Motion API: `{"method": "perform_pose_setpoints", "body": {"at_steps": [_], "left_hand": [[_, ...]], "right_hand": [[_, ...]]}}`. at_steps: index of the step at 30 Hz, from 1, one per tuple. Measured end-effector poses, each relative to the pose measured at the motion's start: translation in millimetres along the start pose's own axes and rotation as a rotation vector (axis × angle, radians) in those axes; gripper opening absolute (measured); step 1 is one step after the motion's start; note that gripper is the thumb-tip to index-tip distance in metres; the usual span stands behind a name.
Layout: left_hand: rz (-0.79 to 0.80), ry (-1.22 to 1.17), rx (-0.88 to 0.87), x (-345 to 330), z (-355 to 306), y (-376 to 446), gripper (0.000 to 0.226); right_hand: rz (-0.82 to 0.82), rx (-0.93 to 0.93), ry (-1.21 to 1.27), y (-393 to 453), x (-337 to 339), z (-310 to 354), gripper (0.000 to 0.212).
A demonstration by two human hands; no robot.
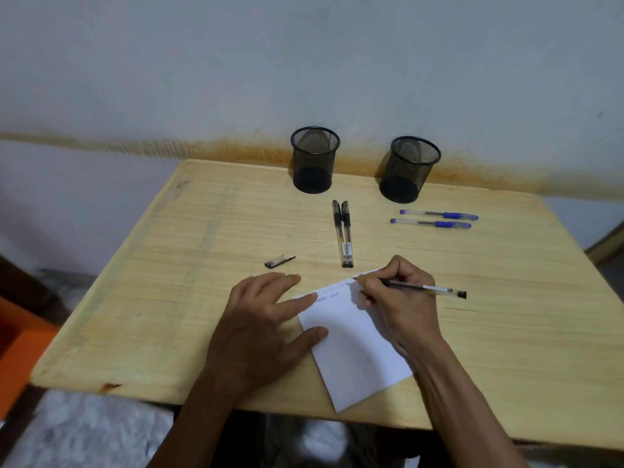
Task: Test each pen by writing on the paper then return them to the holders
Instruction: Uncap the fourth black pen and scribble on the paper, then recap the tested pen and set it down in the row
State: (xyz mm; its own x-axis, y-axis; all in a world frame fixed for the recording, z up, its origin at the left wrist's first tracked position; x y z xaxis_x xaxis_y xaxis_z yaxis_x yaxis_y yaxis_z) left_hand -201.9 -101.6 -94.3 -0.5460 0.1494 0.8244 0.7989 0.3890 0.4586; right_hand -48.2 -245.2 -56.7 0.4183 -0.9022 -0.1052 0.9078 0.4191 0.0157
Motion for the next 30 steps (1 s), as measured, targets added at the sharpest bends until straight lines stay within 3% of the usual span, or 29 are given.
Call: {"method": "perform_pose_setpoints", "body": {"at_steps": [4,10,15,18,21,24,30], "left_hand": [[-0.055,-0.021,-0.017,-4,2,-3,0.047],[-0.011,0.001,0.041,1,-3,-2,0.049],[-0.220,-0.187,0.279,8,-1,10,0.032],[-0.251,-0.069,0.322,7,2,28,0.030],[-0.146,0.110,0.395,2,9,42,0.026],[-0.103,0.200,0.363,-1,12,47,0.018],[-0.202,-0.103,0.351,16,-10,45,0.019]], "right_hand": [[-0.008,0.021,-0.002,0,1,-1,0.016],[-0.036,0.041,-0.073,-1,6,-7,0.016],[-0.022,0.035,-0.090,-2,8,-7,0.018],[-0.006,0.024,-0.057,-1,8,-8,0.018],[0.000,0.010,-0.046,-2,8,-6,0.017],[-0.005,-0.021,-0.004,-2,7,-8,0.018],[0.028,-0.049,0.068,-7,7,12,0.011]]}}
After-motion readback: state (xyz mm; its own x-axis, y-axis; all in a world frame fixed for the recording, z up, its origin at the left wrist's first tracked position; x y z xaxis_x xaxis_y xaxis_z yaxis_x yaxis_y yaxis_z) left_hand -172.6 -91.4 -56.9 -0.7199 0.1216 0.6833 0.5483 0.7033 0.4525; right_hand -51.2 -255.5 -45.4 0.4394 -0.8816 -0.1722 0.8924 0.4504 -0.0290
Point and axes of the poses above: each hand's wrist, its own y-axis towards the middle knuckle, its own x-axis out of the back of the hand, z = x × y, the point moved 1 cm from there along y, towards the middle knuckle, and after that the axes turned 7 degrees about -z, right-handed, at the moved point
